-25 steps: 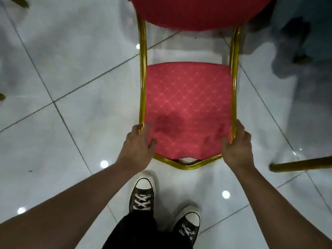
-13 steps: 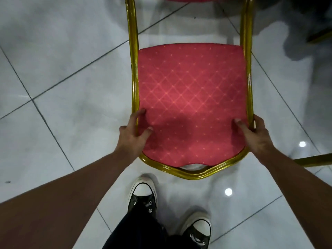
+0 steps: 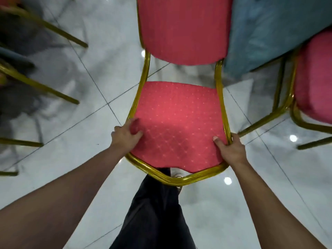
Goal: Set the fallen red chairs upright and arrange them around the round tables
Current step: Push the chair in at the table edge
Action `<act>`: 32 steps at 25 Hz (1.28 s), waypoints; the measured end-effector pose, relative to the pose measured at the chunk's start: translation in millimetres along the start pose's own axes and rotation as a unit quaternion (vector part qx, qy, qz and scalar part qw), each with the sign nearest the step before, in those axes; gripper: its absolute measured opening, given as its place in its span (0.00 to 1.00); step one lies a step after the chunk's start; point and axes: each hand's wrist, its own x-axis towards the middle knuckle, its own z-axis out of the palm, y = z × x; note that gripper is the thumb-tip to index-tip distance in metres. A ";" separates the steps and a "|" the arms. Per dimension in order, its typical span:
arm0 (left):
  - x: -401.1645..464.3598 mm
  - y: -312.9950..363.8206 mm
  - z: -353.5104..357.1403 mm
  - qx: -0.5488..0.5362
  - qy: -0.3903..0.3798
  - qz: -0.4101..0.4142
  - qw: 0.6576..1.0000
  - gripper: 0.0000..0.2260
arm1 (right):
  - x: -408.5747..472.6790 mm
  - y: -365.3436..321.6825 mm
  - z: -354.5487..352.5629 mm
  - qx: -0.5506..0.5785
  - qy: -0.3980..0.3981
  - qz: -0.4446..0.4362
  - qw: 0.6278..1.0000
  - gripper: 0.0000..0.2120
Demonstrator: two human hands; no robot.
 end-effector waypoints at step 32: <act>-114.9 139.4 -256.7 0.002 0.043 0.324 0.945 0.33 | -262.9 -212.8 -110.9 0.166 0.249 -0.098 0.949 0.31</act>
